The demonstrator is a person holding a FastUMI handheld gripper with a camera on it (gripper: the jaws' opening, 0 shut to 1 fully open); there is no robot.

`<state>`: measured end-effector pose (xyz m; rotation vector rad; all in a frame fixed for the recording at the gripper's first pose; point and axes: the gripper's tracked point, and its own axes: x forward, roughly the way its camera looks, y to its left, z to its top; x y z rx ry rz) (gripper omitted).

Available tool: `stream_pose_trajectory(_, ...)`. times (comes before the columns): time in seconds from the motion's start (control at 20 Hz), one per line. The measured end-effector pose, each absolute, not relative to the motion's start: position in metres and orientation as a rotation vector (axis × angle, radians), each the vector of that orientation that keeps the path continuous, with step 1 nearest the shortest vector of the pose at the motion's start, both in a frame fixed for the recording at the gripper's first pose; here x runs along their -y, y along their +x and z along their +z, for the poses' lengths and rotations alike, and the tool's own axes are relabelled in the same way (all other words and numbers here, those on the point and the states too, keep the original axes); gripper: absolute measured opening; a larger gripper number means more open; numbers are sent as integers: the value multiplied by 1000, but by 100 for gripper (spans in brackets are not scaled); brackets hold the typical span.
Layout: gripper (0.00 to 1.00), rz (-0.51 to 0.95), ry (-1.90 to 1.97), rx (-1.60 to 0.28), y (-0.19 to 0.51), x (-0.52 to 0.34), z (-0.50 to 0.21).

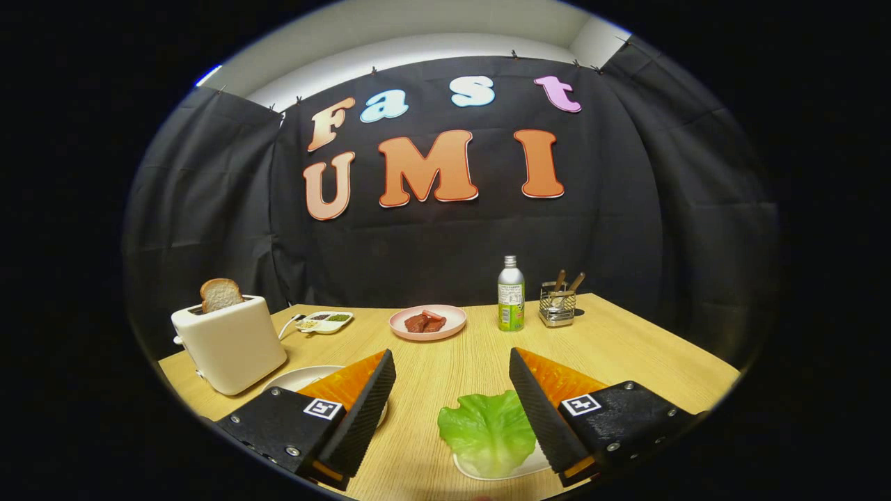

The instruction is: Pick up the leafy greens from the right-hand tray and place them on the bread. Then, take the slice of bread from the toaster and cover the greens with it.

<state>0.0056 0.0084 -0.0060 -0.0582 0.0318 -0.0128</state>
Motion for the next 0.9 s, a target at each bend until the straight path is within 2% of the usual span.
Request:
stream_pose_trajectory(0.65,98,-18,-84,-21,22,-16,19)
stream_pose_trajectory(0.9,98,-46,-147,-98,23,3,6)
